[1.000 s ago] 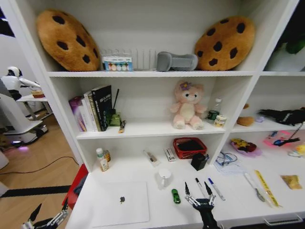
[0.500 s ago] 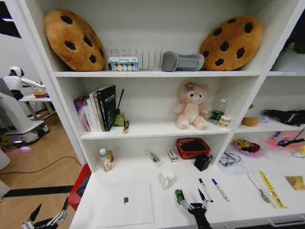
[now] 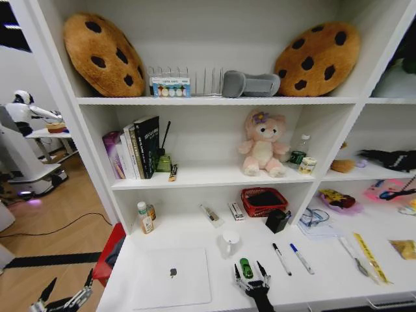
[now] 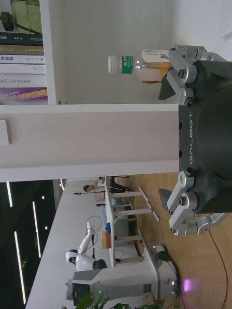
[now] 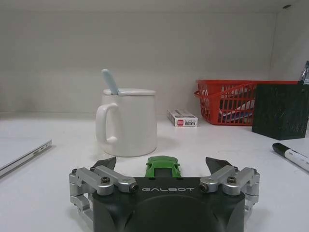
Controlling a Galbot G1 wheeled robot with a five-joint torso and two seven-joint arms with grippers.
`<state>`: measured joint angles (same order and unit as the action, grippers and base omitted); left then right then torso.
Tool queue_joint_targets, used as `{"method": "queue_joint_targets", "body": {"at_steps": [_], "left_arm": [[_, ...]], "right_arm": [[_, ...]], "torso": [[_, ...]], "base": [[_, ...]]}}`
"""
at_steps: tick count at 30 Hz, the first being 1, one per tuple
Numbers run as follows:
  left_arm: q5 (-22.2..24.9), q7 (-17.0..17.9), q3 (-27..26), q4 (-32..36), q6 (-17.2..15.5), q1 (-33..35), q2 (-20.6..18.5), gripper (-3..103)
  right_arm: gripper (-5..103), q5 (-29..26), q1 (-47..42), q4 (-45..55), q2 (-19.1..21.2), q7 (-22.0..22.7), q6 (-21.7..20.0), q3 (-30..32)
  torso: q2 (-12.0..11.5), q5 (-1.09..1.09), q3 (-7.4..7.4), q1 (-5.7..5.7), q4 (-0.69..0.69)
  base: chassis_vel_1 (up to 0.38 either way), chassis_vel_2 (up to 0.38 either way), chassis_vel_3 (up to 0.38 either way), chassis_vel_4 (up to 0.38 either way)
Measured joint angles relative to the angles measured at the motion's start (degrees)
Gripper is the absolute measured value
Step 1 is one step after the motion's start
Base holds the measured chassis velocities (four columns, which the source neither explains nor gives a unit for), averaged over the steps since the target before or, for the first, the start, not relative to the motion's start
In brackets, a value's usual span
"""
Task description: Organize the objects on the table.
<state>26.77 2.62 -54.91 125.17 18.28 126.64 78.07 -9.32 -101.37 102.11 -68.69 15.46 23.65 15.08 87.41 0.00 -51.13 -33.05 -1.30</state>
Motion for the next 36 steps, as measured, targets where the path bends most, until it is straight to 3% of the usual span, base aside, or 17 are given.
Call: {"method": "queue_joint_targets", "body": {"at_steps": [4,9,10,16,17,20,26,29,32,36], "left_arm": [[0.0,0.0,0.0,0.0,0.0,0.0,0.0,100],[0.0,0.0,0.0,0.0,0.0,0.0,0.0,100],[0.0,0.0,0.0,0.0,0.0,0.0,0.0,100],[0.0,0.0,0.0,0.0,0.0,0.0,0.0,100],[0.0,0.0,0.0,0.0,0.0,0.0,0.0,100],[0.0,0.0,0.0,0.0,0.0,0.0,0.0,100],[0.0,-0.01,0.0,0.0,0.0,0.0,0.01,100],[0.0,-0.01,0.0,0.0,0.0,0.0,0.0,100],[0.0,-0.01,0.0,0.0,0.0,0.0,0.0,100],[0.0,-0.01,0.0,0.0,0.0,0.0,0.0,100]], "right_arm": [[102,0.09,-0.36,-0.07,-0.37,0.51,-0.5,-0.37],[82,0.0,-0.67,-0.11,-0.25,1.27,-0.53,-0.27],[82,0.0,-0.67,-0.11,-0.25,1.27,-0.53,-0.27],[55,-0.19,-0.59,0.67,-0.04,1.56,-0.77,-0.14],[55,-0.19,-0.59,0.67,-0.04,1.56,-0.77,-0.14],[38,-0.68,-0.77,0.96,-0.03,2.16,-0.96,0.11],[31,-0.6,-1.07,1.37,-0.31,2.43,-0.94,0.34],[22,-0.37,-1.74,2.46,-0.53,2.52,-0.83,0.7],[6,-0.04,-4.15,5.72,-0.44,2.78,-0.52,1.68],[1,0.63,-5.66,7.19,-0.25,2.78,0.23,2.36]], "torso": [[0.0,0.0,0.0,0.0,0.0],[0.0,0.0,0.0,0.0,0.0],[0.0,0.0,0.0,0.0,0.0],[0.0,0.0,0.0,0.0,0.0],[0.0,0.0,0.0,0.0,0.0],[0.0,0.0,0.0,0.0,0.0],[0.0,0.0,0.0,0.0,0.01],[0.0,0.0,0.0,0.0,0.0],[0.0,0.0,0.0,0.0,0.0],[0.0,-0.01,0.0,0.0,0.0]], "base": [[0.0,0.0,0.0,0.0],[0.0,0.0,0.0,0.0],[0.0,0.0,0.0,0.0],[0.0,0.0,0.0,0.0],[0.0,0.0,0.0,0.0],[0.0,0.0,0.0,0.0],[0.0,0.0,0.0,0.0],[0.0,0.0,0.0,0.0],[0.0,0.0,0.0,0.0],[0.0,0.0,0.0,0.0]]}}
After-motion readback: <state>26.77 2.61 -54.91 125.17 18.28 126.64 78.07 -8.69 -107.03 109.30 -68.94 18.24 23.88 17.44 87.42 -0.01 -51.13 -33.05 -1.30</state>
